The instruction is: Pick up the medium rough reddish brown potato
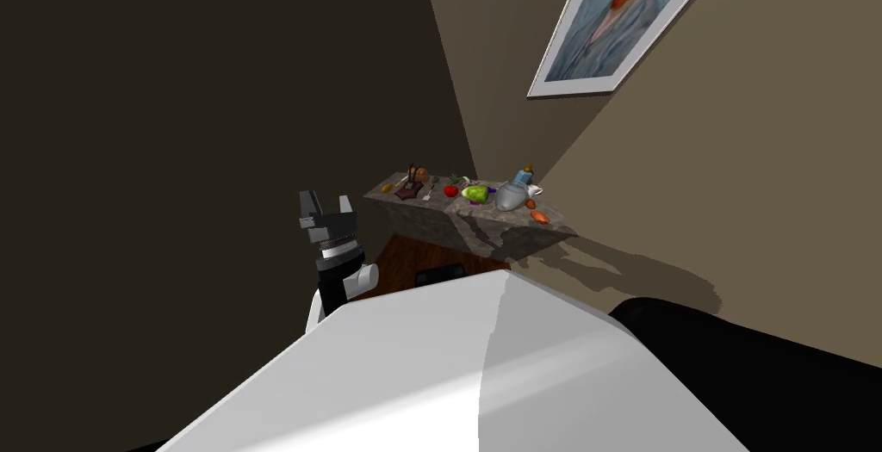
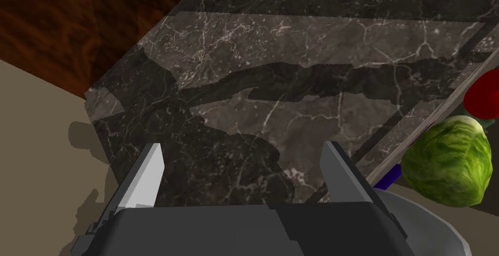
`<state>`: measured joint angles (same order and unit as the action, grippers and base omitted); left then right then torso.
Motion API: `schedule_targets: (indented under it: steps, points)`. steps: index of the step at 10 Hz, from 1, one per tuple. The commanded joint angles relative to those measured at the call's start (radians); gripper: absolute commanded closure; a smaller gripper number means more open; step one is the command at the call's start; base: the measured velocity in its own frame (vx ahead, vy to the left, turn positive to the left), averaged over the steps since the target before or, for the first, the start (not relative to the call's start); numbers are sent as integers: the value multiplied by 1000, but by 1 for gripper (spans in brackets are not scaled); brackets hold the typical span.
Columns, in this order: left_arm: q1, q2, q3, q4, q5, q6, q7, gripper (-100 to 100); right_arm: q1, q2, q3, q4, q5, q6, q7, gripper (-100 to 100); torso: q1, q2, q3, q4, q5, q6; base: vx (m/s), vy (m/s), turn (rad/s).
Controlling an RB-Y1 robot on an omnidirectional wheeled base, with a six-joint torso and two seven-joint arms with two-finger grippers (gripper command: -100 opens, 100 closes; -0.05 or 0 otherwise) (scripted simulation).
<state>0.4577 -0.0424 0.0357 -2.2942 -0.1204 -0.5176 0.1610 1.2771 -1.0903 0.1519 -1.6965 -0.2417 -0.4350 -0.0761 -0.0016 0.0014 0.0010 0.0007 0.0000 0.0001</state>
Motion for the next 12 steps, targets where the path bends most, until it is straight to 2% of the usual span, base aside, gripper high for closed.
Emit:
schedule_targets:
  steps: [1, 2, 5, 6, 7, 9, 10, 12]
  points:
    - [0, 0, 0, 0, 0, 0, 0, 0, 6, -28, 6, 20, 1, 6, -1, -100, 0, 0, 0, 0, 0, 0, 0, 14, 104]
    - [0, 0, 0, 0, 0, 0, 0, 0, 27, -66, 6, 50, -3, 15, -9, -100, -1, 0, 0, 0, 0, 1, 1, 18, 185]
    - [0, 0, 0, 0, 0, 0, 0, 0, 45, -131, 6, 81, -7, 24, -17, -100, -1, 0, 0, 0, 0, 0, 6, 10, 104]
    - [0, 0, 0, 0, 0, 0, 0, 0, 62, -171, 4, 110, -11, 34, -25, -100, -1, 0, 0, 0, 0, 1, 13, 7, 171]
    - [0, 0, 0, 0, 0, 0, 0, 0, 62, -181, 4, 110, -11, 34, -25, -100, -2, -1, 0, 0, -1, 0, 13, 1, 100]
    - [0, 0, 0, 0, 0, 0, 0, 0, 89, -254, -1, 168, -18, 52, -41, -100, -2, -1, -1, 0, 0, 0, 23, -9, 201]
    - [0, 0, 0, 0, 0, 0, 0, 0, 89, -277, -1, 168, -18, 52, -41, -100, -3, -2, -1, 0, -1, 0, 26, -20, 88]
    - [0, 0, 0, 0, 0, 0, 0, 0, 107, -345, -10, 222, -24, 70, -55, -100, -3, -3, -1, 0, -1, 0, 40, -19, 159]
